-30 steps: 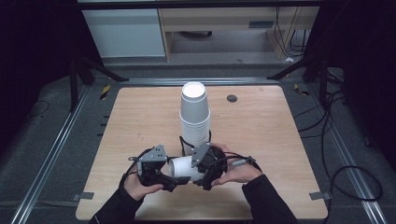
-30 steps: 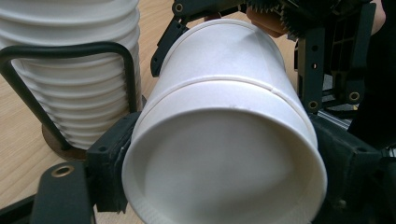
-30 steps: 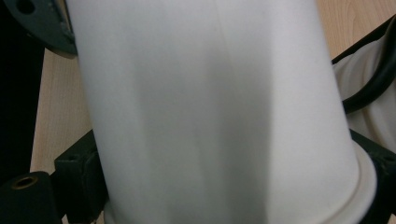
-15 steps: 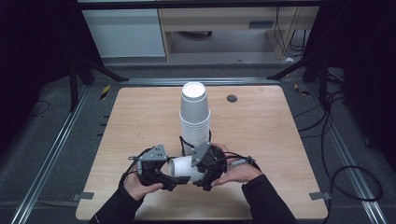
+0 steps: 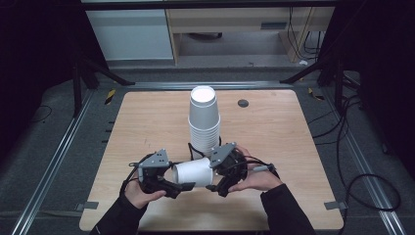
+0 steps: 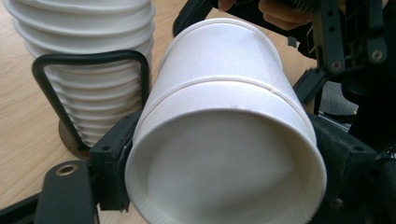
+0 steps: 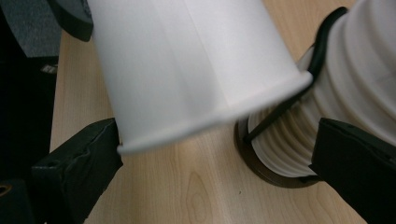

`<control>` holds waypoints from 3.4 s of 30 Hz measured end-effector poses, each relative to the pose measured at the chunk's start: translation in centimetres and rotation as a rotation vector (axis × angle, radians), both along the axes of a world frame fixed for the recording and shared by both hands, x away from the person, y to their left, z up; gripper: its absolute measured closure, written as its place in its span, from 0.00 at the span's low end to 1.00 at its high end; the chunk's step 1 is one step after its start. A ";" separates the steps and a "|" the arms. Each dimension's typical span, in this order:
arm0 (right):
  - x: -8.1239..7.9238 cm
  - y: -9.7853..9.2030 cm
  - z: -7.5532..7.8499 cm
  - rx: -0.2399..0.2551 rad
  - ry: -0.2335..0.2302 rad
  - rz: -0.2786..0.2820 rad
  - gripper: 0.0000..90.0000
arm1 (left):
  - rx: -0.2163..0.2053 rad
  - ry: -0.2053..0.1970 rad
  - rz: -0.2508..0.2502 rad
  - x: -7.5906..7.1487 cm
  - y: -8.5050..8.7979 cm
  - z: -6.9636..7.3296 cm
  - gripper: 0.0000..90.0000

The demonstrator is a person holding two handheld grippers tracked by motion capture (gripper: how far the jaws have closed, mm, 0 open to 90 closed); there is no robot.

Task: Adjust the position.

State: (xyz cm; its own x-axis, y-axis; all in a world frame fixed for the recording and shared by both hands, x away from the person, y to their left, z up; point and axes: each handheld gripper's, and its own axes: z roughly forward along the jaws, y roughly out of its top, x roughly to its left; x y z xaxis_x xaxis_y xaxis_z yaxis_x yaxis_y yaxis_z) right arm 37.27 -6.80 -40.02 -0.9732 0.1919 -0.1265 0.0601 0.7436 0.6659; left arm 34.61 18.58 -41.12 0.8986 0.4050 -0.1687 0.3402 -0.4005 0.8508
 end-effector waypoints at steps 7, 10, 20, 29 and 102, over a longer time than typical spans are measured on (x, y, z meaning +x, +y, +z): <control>0.1 -2.7 -0.1 0.085 0.017 -0.072 0.02 | -0.015 -0.012 0.006 0.1 0.7 0.1 0.23; 0.0 -3.6 -0.5 0.117 0.020 -0.105 0.02 | -0.029 -0.018 0.011 0.2 1.0 0.2 0.23; -0.9 -5.6 -1.6 0.246 0.075 -0.142 0.03 | -0.106 -0.041 0.006 0.5 1.3 -0.2 0.23; -1.0 -5.3 -2.5 0.298 0.148 -0.109 0.02 | -0.136 -0.043 -0.035 0.5 0.3 -0.7 0.23; 0.5 -3.2 -0.2 0.159 0.126 0.081 0.09 | -0.086 -0.010 -0.088 0.1 -0.4 -0.6 0.19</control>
State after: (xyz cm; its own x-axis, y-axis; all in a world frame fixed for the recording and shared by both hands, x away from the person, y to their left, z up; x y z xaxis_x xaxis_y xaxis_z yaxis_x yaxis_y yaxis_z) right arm 37.76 -10.01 -40.23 -0.9925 0.1204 0.0227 0.0947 0.6359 0.7659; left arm 34.67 18.23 -41.76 0.9319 0.3088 -0.1901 0.2982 -0.3543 0.8863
